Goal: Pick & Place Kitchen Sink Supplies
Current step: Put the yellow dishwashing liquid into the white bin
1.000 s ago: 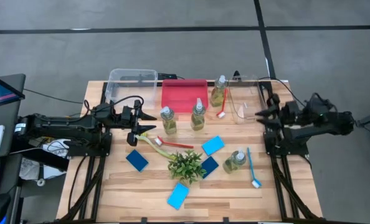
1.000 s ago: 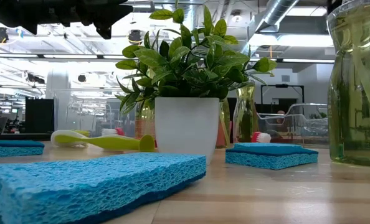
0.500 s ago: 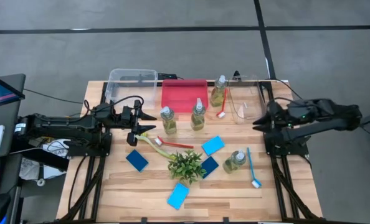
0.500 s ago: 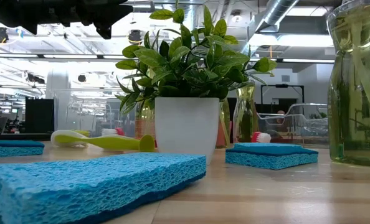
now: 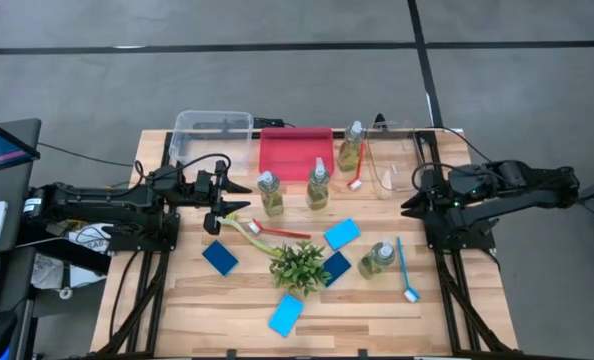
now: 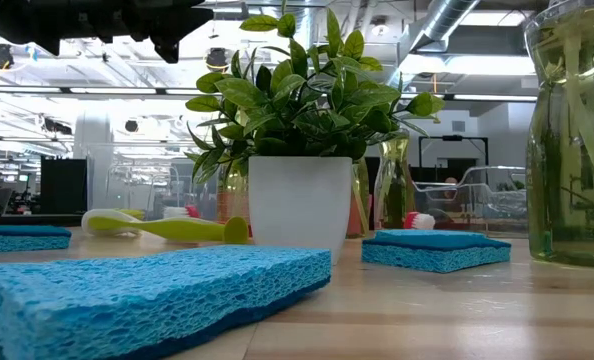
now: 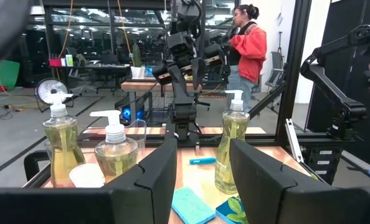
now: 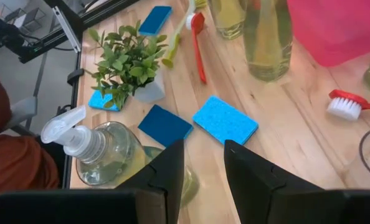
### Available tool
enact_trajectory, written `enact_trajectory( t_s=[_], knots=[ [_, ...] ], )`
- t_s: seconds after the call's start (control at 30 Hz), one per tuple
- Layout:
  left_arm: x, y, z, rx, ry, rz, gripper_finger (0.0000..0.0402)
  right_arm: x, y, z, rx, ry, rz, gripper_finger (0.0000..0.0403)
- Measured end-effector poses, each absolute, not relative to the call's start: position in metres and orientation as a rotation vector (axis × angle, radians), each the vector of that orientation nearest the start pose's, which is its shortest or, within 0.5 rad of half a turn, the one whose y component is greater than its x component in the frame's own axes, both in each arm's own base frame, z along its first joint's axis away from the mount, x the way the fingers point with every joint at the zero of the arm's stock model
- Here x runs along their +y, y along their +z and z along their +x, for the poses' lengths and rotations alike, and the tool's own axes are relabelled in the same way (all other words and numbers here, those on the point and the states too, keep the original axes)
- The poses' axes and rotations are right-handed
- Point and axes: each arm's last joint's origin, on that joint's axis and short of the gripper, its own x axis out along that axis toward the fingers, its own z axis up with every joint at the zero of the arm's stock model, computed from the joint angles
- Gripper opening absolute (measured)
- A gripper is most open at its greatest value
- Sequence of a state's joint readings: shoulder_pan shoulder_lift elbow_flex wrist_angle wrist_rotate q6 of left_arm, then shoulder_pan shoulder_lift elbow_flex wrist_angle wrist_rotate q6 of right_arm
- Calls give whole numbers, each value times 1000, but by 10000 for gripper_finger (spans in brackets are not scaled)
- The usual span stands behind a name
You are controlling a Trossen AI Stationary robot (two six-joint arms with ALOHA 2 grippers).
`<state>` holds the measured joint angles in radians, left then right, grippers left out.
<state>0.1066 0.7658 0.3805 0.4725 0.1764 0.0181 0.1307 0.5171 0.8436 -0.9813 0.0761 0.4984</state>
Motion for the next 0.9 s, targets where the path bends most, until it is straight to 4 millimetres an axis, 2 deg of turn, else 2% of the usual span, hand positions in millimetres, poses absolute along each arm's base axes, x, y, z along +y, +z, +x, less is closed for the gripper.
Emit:
enact_trajectory(
  t_s=[0.37,0.5,0.9],
  knots=[
    [14,258,175,-83,-69,33,150,8,311,80,648,-110,413,108],
    [13,253,172,-24,-70,25,150,8,311,80,648,-112,413,108],
    [9,250,134,98,-70,4,150,8,311,79,650,-112,411,108]
  ],
)
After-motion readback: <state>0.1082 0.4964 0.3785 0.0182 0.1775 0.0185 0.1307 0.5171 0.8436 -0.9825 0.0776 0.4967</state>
